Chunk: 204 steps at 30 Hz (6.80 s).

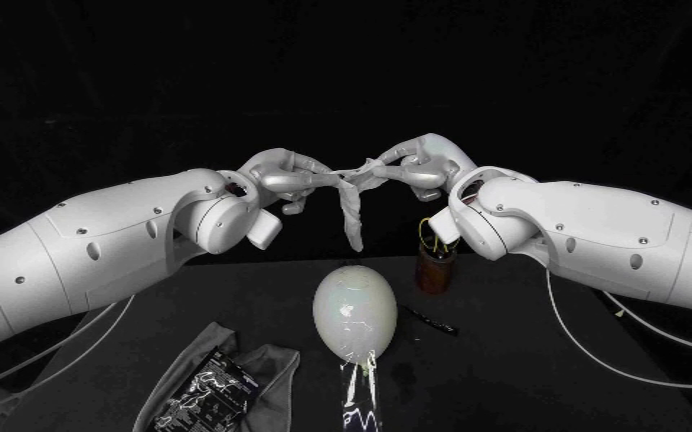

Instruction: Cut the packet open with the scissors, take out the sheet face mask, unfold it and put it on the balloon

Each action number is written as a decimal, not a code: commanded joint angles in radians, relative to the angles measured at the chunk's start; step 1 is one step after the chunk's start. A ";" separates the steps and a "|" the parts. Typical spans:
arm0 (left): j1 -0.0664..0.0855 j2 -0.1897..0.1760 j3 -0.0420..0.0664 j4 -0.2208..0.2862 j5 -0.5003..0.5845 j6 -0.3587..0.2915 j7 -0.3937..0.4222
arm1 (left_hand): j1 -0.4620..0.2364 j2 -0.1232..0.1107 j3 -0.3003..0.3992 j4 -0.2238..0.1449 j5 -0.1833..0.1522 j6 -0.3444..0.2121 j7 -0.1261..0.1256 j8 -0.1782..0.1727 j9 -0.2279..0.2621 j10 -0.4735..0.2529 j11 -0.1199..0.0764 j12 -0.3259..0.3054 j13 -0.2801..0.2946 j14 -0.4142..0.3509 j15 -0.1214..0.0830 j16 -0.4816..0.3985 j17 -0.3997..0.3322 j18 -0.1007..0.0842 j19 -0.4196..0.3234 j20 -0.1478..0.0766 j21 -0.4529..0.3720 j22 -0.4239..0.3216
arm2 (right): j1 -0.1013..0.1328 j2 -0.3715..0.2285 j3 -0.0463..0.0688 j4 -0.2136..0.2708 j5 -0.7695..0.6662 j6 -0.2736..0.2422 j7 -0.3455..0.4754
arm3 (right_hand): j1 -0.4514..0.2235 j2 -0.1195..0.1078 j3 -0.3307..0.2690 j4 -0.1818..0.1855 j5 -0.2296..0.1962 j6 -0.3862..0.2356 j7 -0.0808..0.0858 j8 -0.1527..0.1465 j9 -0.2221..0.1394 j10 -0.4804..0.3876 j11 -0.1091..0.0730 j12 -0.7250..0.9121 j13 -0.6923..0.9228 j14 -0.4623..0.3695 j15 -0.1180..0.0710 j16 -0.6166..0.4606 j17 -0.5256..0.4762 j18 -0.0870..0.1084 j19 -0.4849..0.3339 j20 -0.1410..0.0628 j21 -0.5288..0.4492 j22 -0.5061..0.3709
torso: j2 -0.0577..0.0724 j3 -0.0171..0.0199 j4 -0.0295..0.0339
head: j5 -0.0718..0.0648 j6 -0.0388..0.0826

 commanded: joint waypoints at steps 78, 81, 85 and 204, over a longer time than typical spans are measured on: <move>0.094 0.119 -0.011 -0.259 -0.586 -0.037 0.131 | -0.016 -0.023 0.066 -0.041 0.003 0.004 0.003 0.006 0.052 0.015 -0.014 -0.035 -0.036 0.104 -0.003 0.005 0.256 -0.013 0.009 -0.001 0.016 0.022 | 0.136 0.098 0.003 -0.161 -1.043 0.239 -0.137 | -0.011 -0.016 -0.004 0.004 0.002 0.019 -0.004 0.084 0.108 0.071 -0.008 0.017 0.209 0.105 -0.007 0.003 0.263 -0.023 0.078 -0.002 0.042 0.246 | 0.001 -0.0003 0.0002 | -0.013 0.009; 0.103 0.123 -0.011 -0.272 -0.609 -0.030 0.138 | -0.016 -0.023 0.067 -0.041 0.003 0.005 0.003 0.006 0.052 0.016 -0.014 -0.034 -0.034 0.104 -0.003 0.006 0.258 -0.013 0.009 -0.001 0.016 0.023 | 0.138 0.102 0.003 -0.164 -1.077 0.234 -0.146 | -0.012 -0.017 -0.004 0.005 0.002 0.020 -0.005 0.084 0.108 0.072 -0.008 0.019 0.210 0.105 -0.008 0.003 0.263 -0.023 0.078 -0.002 0.043 0.246 | 0.001 0.0000 0.0001 | -0.012 0.007; 0.113 0.126 -0.011 -0.284 -0.653 -0.010 0.142 | -0.017 -0.024 0.069 -0.043 0.003 0.006 0.003 0.007 0.052 0.017 -0.014 -0.034 -0.034 0.105 -0.003 0.006 0.260 -0.013 0.009 -0.001 0.017 0.023 | 0.139 0.106 0.003 -0.170 -1.114 0.222 -0.160 | -0.012 -0.018 -0.004 0.005 0.002 0.020 -0.005 0.084 0.108 0.072 -0.008 0.018 0.210 0.105 -0.008 0.003 0.263 -0.024 0.079 -0.002 0.044 0.247 | 0.001 0.0004 0.0016 | -0.012 0.008; 0.170 0.132 -0.018 -0.336 -0.857 0.024 0.156 | -0.027 -0.035 0.108 -0.059 0.003 0.011 0.007 0.010 0.053 0.023 -0.012 -0.033 -0.026 0.105 -0.001 0.007 0.263 -0.014 0.012 0.000 0.023 0.034 | 0.128 0.049 -0.021 -0.089 -0.660 0.092 -0.178 | -0.006 -0.030 0.000 0.032 0.002 0.028 -0.010 0.082 0.105 0.079 -0.013 0.029 0.218 0.105 -0.012 0.003 0.263 -0.024 0.080 -0.003 0.046 0.247 | 0.001 -0.0010 0.0019 | -0.010 0.015</move>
